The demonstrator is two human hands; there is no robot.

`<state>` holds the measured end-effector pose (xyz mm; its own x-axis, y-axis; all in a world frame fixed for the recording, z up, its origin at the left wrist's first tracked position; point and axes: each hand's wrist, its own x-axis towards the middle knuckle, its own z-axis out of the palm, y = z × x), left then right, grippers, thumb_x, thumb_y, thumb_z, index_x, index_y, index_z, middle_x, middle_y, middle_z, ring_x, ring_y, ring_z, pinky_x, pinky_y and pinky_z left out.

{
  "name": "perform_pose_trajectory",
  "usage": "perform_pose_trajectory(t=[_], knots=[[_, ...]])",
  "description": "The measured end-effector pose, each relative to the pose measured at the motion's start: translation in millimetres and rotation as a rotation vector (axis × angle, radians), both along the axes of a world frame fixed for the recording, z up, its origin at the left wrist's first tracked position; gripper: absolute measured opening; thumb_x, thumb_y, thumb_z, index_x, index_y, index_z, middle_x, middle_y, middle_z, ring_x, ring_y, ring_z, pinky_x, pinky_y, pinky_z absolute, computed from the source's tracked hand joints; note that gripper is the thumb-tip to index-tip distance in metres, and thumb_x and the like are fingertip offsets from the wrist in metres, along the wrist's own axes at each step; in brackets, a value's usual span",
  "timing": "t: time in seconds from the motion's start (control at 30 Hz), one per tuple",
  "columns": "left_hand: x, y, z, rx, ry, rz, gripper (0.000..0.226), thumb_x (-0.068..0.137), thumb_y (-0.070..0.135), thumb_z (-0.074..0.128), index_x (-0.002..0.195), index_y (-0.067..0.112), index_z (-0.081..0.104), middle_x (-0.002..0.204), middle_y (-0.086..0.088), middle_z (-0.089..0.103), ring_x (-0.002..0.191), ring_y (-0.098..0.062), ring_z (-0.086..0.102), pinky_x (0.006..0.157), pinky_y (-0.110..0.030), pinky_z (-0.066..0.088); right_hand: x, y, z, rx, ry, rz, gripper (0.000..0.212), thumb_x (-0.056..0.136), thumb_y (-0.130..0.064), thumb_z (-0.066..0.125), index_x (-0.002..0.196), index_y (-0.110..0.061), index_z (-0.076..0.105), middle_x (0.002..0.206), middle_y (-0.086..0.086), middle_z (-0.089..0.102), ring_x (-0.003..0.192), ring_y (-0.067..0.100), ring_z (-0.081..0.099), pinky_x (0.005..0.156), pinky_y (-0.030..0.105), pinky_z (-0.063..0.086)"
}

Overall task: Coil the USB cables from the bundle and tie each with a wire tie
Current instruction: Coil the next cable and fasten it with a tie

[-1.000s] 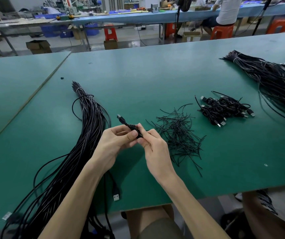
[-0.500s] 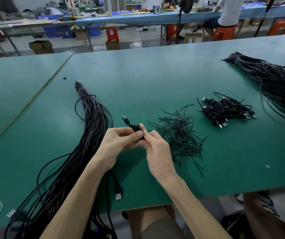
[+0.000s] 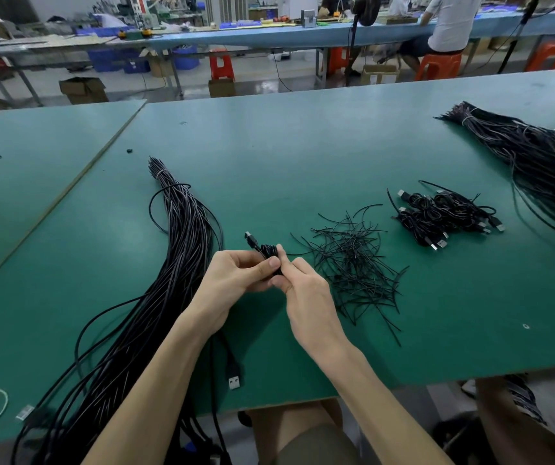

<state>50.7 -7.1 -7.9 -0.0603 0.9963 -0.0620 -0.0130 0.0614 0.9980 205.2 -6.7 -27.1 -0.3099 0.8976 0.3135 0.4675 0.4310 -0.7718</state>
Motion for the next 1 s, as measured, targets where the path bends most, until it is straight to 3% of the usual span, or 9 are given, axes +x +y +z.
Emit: perform_pose_trajectory(t=[0.1,0.23,0.37,0.5,0.67,0.77,0.87,1.0], knots=[[-0.3,-1.3,0.4,0.000,-0.024,-0.018,0.028,0.080,0.030,0.082,0.085,0.003,0.080,0.080,-0.015,0.074,0.072,-0.015,0.069,0.070,-0.019,0.057,0.7,-0.3,-1.8,0.007,-0.030,0.015,0.059,0.106,0.002,0.048,0.159,-0.016,0.031,0.100,-0.006,0.049,0.104,0.010,0.052,0.099,0.029,0.049],[1.2,-1.8,1.4,0.006,-0.033,0.017,0.018,0.074,0.028,0.085,0.079,0.010,0.082,0.077,-0.013,0.076,0.069,-0.014,0.072,0.064,-0.017,0.056,0.3,-1.8,-1.2,0.035,-0.063,0.031,0.059,0.106,0.000,0.048,0.159,-0.016,0.029,0.098,-0.004,0.047,0.106,0.014,0.052,0.099,0.035,0.051],[1.2,-0.5,1.9,-0.003,-0.062,0.068,0.030,0.070,0.030,0.087,0.076,0.002,0.079,0.072,-0.016,0.072,0.063,-0.016,0.068,0.061,-0.019,0.055,-0.7,-3.3,1.2,0.041,-0.058,0.034,0.055,0.108,-0.010,0.047,0.160,-0.016,0.030,0.101,0.000,0.050,0.103,0.016,0.051,0.094,0.039,0.052],[-0.9,1.5,2.6,-0.018,-0.093,0.106,0.047,0.068,0.032,0.088,0.081,-0.010,0.072,0.071,-0.015,0.069,0.060,-0.016,0.064,0.061,-0.021,0.056,-1.8,-5.1,6.1,0.034,0.044,0.009,0.055,0.107,-0.017,0.052,0.159,-0.016,0.035,0.101,0.000,0.054,0.095,0.012,0.054,0.090,0.030,0.051],[2.7,-0.9,5.1,0.011,-0.121,0.093,0.014,0.076,0.022,0.083,0.078,0.008,0.081,0.075,-0.008,0.075,0.066,-0.012,0.069,0.062,-0.019,0.056,-0.8,-6.0,7.2,0.007,0.090,-0.007,0.054,0.107,-0.024,0.054,0.157,-0.017,0.039,0.105,-0.003,0.058,0.096,0.008,0.053,0.090,0.023,0.047],[4.9,-2.2,5.4,0.053,-0.123,0.108,0.008,0.076,0.021,0.081,0.080,0.014,0.083,0.086,-0.011,0.079,0.076,-0.016,0.075,0.064,-0.022,0.058,-0.5,-6.3,6.9,-0.060,0.110,0.008,0.054,0.108,-0.035,0.048,0.158,-0.019,0.037,0.110,-0.005,0.058,0.099,0.010,0.058,0.091,0.020,0.047],[5.9,-2.5,6.8,0.108,-0.145,0.125,0.010,0.076,0.017,0.078,0.083,0.014,0.083,0.088,-0.013,0.079,0.075,-0.020,0.075,0.065,-0.024,0.060,-0.7,-5.1,5.8,-0.123,0.190,0.003,0.049,0.109,-0.032,0.047,0.155,-0.015,0.045,0.101,-0.005,0.061,0.081,0.005,0.062,0.076,0.017,0.049],[7.2,-1.1,4.7,0.149,-0.130,0.129,0.015,0.076,0.012,0.078,0.088,0.006,0.081,0.088,-0.016,0.076,0.070,-0.024,0.072,0.066,-0.028,0.060,2.6,-1.1,2.6,-0.217,0.321,0.033,0.038,0.108,-0.020,0.051,0.146,-0.021,0.057,0.086,-0.001,0.067,0.068,0.006,0.062,0.061,0.021,0.051]])
